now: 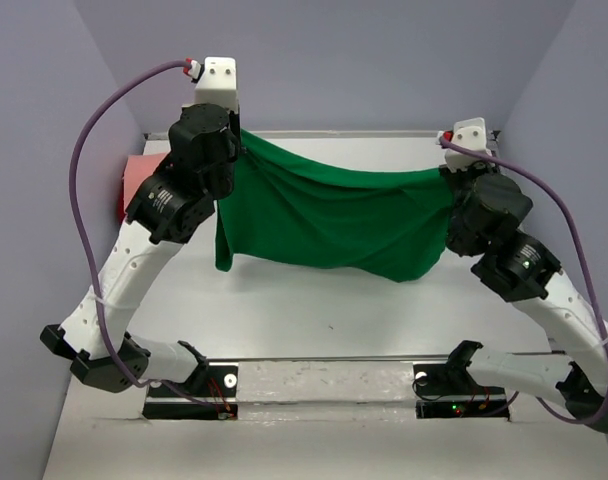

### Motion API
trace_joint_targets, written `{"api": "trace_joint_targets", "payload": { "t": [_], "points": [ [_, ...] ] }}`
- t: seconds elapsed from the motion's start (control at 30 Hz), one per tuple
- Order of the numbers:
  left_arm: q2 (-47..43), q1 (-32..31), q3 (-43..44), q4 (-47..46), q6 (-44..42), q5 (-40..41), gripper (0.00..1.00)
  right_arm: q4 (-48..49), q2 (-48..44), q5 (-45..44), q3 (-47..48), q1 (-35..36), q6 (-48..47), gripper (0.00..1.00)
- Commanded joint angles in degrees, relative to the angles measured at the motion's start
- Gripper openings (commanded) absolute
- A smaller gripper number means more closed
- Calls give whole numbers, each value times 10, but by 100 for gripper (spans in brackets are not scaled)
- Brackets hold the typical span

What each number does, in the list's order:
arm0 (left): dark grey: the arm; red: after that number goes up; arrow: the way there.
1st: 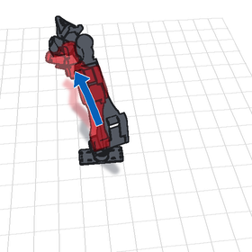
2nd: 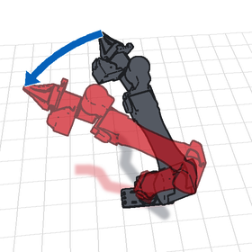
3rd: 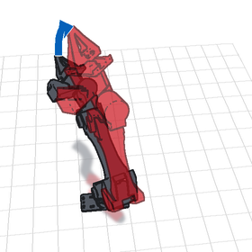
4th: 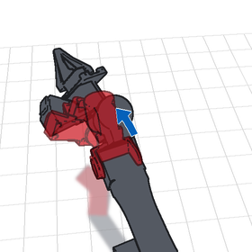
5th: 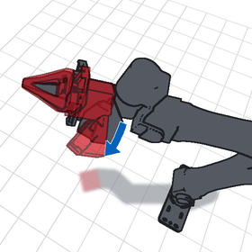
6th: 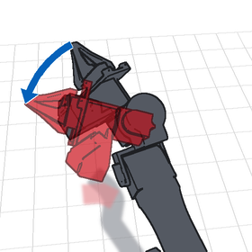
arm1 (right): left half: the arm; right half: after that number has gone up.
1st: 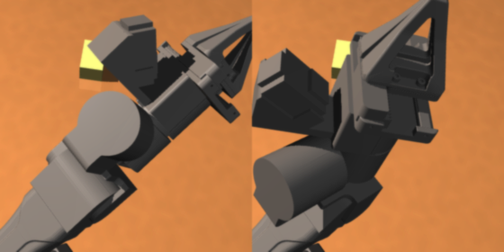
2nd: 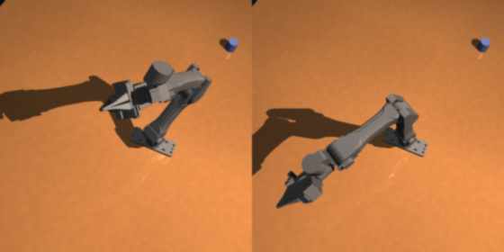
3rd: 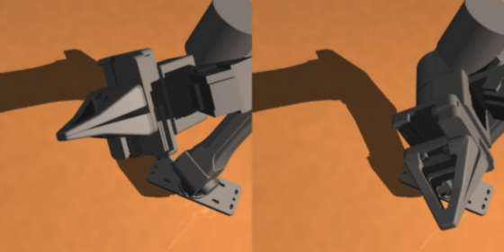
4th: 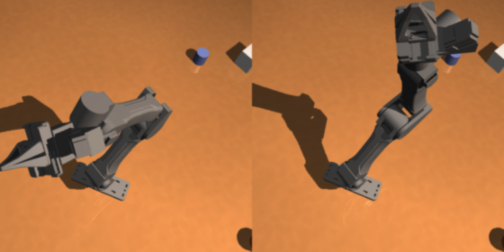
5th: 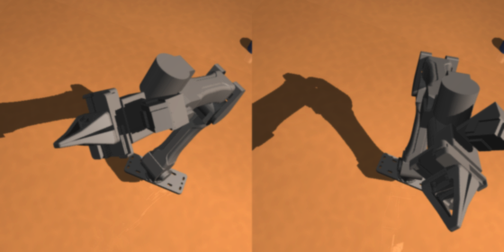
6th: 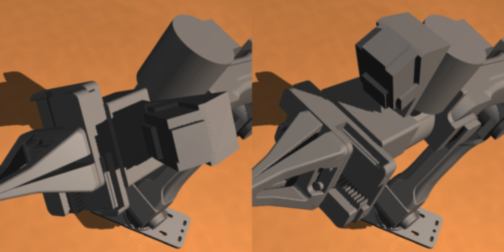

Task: Fold and stack the t-shirts
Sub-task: Flatten the tshirt out

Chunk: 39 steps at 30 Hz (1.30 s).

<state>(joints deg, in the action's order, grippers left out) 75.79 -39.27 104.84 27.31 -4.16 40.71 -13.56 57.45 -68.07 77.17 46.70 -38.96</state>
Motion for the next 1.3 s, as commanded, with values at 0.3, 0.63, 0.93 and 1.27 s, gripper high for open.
{"api": "trace_joint_targets", "payload": {
  "t": [0.3, 0.63, 0.93, 1.27],
  "points": [
    [-49, 12, -12, -16, 6, 10, 0, -167, -99, 35, 73, -35, 180, 0],
    [-73, 12, -24, 5, 13, 28, 0, -153, -94, 10, 40, -35, 164, 0],
    [-115, 3, -44, 10, 3, 58, 0, -178, 21, 36, 112, -53, 232, 0],
    [-109, 2, -70, -13, 8, 28, 0, -288, 36, 223, 120, -93, 364, 0]
  ]
}}
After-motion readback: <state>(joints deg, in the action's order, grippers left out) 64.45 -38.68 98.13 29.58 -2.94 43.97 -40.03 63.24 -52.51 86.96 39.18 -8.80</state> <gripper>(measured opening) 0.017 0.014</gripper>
